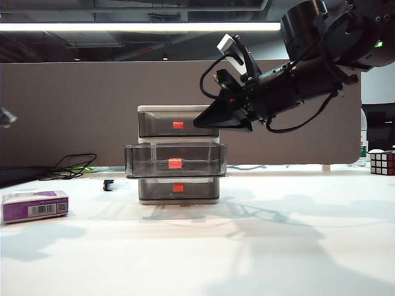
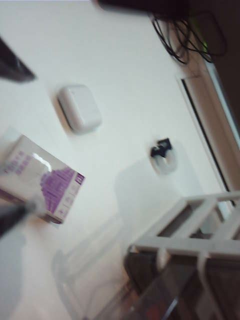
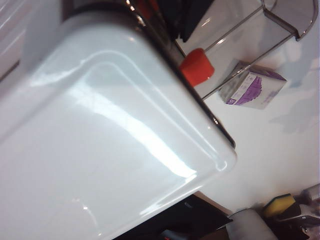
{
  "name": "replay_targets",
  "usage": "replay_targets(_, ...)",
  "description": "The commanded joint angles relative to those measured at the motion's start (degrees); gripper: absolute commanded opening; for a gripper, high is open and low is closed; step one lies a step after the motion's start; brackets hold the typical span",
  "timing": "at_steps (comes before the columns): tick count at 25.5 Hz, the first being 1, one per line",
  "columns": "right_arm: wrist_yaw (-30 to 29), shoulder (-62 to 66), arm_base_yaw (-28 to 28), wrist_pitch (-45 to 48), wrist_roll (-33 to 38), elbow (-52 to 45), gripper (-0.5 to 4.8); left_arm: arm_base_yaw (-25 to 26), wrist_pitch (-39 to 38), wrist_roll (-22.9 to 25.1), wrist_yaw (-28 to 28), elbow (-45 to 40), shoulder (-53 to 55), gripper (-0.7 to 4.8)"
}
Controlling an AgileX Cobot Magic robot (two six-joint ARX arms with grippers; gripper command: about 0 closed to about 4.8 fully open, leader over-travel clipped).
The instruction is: Open the second layer of the drawer on the table, pick up a pack of napkins on the table and put it in, and finally close the drawer.
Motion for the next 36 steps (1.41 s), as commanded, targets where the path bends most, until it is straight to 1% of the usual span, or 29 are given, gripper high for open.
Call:
replay_targets(1, -0.39, -0.22, 0.11, 0.61, 0.33, 0.26, -0.05, 5.66, 5.77, 3.58, 8.26, 0.17, 6.78, 4.45)
replay_targets(2, -0.44, -0.22, 0.11, 0.59, 0.35, 0.26, -0.05, 6.64, 7.1, 3.78, 9.97, 0.2, 8.57, 4.45)
replay_targets(3, -1.09, -0.22, 0.11, 0.5, 0.44, 0.24, -0.05, 8.37, 9.73, 3.65, 12.26, 0.44, 13.07, 4.44)
replay_targets(4, -1.6, -0.22, 0.11, 0.46, 0.44, 0.24, -0.05, 9.09, 10.67, 3.61, 13.46, 0.72, 15.45, 4.44)
replay_targets(6, -1.62, -0.22, 0.11, 0.15, 0.42, 0.24, -0.05, 10.03, 12.13, 3.69, 17.64, 1.77, 20.98, 4.43)
replay_targets(7, -1.62, -0.22, 0.11, 0.0, 0.42, 0.24, -0.05, 10.21, 13.33, 4.31, 20.04, 2.89, 25.75, 4.31)
replay_targets(8, -1.62, -0.22, 0.11, -0.09, 0.42, 0.24, -0.05, 10.21, 14.08, 5.16, 20.31, 3.65, 28.46, 4.31)
replay_targets(9, -1.64, -0.22, 0.11, -0.31, 0.39, 0.24, -0.05, 10.21, 14.16, 7.04, 21.14, 5.14, 32.33, 4.31)
replay_targets(11, -1.64, -0.22, 0.11, -1.22, -0.02, 0.2, -0.05, 10.21, 13.55, 8.35, 25.66, 8.35, 37.88, 4.31)
replay_targets(12, -1.66, -0.22, 0.11, -1.49, 0.0, 0.2, -0.05, 10.21, 13.51, 8.68, 25.64, 9.11, 38.95, 4.31)
replay_targets(13, -1.64, -0.22, 0.11, -2.23, -0.04, 0.2, -0.05, 10.21, 13.51, 11.32, 25.92, 10.45, 40.74, 4.31)
replay_targets(14, -1.66, -0.22, 0.11, -2.62, -0.15, 0.2, -0.05, 10.23, 13.46, 12.92, 26.4, 10.88, 41.27, 4.32)
replay_targets(15, -1.66, -0.22, 0.11, -2.93, -0.26, 0.2, -0.05, 10.25, 12.2, 15.1, 26.51, 11.82, 42.1, 4.36)
replay_targets(16, -1.64, -0.22, 0.11, -3.08, -0.37, 0.2, -0.05, 10.25, 10.56, 16.22, 26.49, 12.59, 42.69, 4.36)
replay_targets(17, -1.64, -0.22, 0.11, -3.26, -0.52, 0.2, -0.05, 10.25, 6.86, 18.38, 26.49, 13.84, 43.39, 4.35)
replay_targets(18, -1.64, -0.22, 0.11, -3.34, -0.52, 0.2, -0.05, 10.25, 4.83, 20.46, 26.47, 14.45, 43.71, 4.35)
replay_targets(19, -1.62, -0.22, 0.11, -3.48, -0.79, 0.2, -0.05, 10.27, 4.44, 20.96, 26.4, 14.8, 44.22, 4.35)
replay_targets(26, -1.62, -0.22, 0.11, -3.93, -1.11, 0.2, -0.05, 10.27, 4.48, 20.94, 26.25, 15.69, 47.15, 4.25)
replay_targets(28, -1.62, -0.22, 0.11, -4.11, -1.16, 0.2, -0.05, 10.27, 4.48, 20.94, 26.21, 15.69, 48.3, 3.92)
replay_targets(36, -1.62, -0.22, 0.11, -4.26, -1.14, 0.2, -0.05, 10.25, 4.52, 20.57, 26.25, 16.2, 50.01, 3.88)
